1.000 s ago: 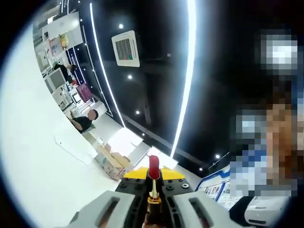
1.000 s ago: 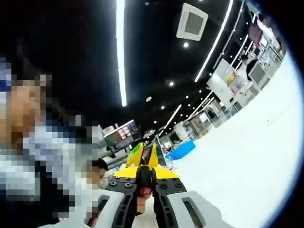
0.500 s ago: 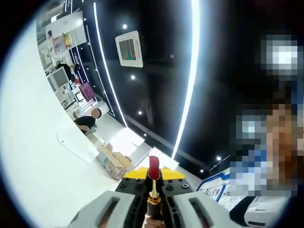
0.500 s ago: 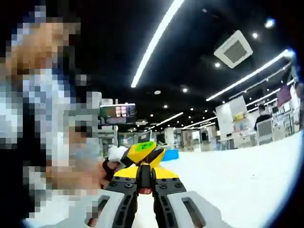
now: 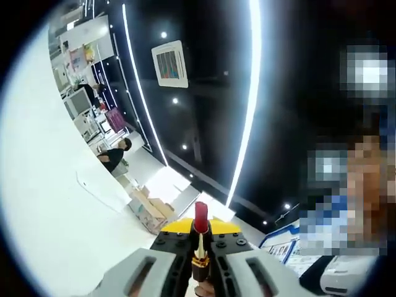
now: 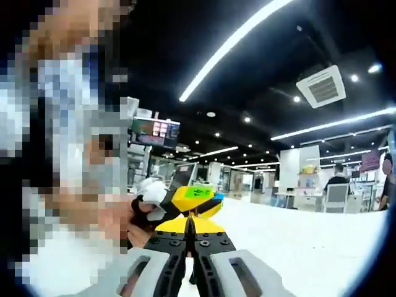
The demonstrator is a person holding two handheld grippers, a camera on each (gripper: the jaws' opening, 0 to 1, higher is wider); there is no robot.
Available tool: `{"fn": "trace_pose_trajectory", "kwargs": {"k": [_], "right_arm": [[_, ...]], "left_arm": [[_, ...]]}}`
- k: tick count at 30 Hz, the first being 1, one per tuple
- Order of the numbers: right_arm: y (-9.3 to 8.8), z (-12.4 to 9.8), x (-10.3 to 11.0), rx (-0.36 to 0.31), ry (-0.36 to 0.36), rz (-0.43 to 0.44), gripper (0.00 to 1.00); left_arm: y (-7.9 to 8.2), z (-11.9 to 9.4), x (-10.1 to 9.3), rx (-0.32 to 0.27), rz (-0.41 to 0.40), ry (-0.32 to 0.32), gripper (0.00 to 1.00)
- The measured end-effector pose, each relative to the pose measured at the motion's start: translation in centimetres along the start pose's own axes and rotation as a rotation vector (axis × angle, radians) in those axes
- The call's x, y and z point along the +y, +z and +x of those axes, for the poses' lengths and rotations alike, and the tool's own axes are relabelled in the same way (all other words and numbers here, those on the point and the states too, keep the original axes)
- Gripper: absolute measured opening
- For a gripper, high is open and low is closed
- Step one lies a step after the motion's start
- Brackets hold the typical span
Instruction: Unscrew the lipstick cap, remove the lipstick, and put the cap back on the lipstick
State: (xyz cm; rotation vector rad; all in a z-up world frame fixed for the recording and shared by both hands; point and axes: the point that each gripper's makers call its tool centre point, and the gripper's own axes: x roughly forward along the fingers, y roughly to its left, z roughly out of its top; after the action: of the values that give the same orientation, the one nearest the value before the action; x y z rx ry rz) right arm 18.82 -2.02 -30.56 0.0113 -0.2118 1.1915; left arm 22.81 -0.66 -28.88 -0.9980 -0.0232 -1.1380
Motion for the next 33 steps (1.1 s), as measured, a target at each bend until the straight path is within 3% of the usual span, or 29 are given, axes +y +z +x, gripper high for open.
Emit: {"fn": "trace_pose_trajectory", "kwargs": {"k": [2,6,8,9,10,12,15,17,21,22,26,31,33], "right_arm": [[-0.1,0.0,-0.3,0.002,-0.016,0.032,0.05],[-1.1,0.1,-0.7,0.022,-0.018,0.240,0.20],[-1.7,0.1,-0.9,0.010,-0.009,0.377,0.22],[-1.7,0.1,-0.9,0.008,-0.006,0.397,0.24],[-2.1,0.1,-0.8,0.002,0.018,0.527,0.26],[-2.1,0.2,-0.6,-0.022,0.056,0.685,0.30],[-2.2,0.2,0.2,-0.041,0.122,0.879,0.29],[-2.4,0.3,0.4,-0.041,0.140,0.953,0.29],[-1.2,0.1,0.7,-0.113,0.211,1.116,0.25],[-0.7,0.0,2.0,-0.127,0.225,1.140,0.24],[-0.7,-0.2,2.8,-0.135,0.235,1.233,0.21],[-0.5,-0.5,1.5,-0.188,0.278,1.419,0.15],[-0.6,-0.5,1.0,-0.194,0.283,1.442,0.15]], "left_arm": [[-0.2,0.0,-0.1,0.002,0.005,0.000,0.09],[-0.3,0.1,-0.2,0.004,-0.006,-0.001,0.09],[-0.4,0.1,-0.3,0.008,-0.002,-0.005,0.09],[-0.4,0.1,-0.4,0.008,-0.001,-0.007,0.09],[-0.3,0.2,-0.6,0.007,0.002,-0.011,0.09],[-0.3,0.2,-0.8,0.006,0.006,-0.014,0.09],[-0.4,0.2,-0.9,0.007,0.006,-0.016,0.09],[-0.6,0.2,-1.1,0.009,0.006,-0.018,0.09],[-0.6,0.2,-1.2,0.012,0.008,-0.019,0.09],[-0.6,0.2,-1.3,0.012,0.012,-0.020,0.09],[-0.2,0.2,-1.2,0.006,0.014,-0.023,0.09],[0.0,0.4,-1.7,-0.001,0.020,-0.048,0.09],[0.1,0.4,-1.7,-0.001,0.021,-0.052,0.09]]}}
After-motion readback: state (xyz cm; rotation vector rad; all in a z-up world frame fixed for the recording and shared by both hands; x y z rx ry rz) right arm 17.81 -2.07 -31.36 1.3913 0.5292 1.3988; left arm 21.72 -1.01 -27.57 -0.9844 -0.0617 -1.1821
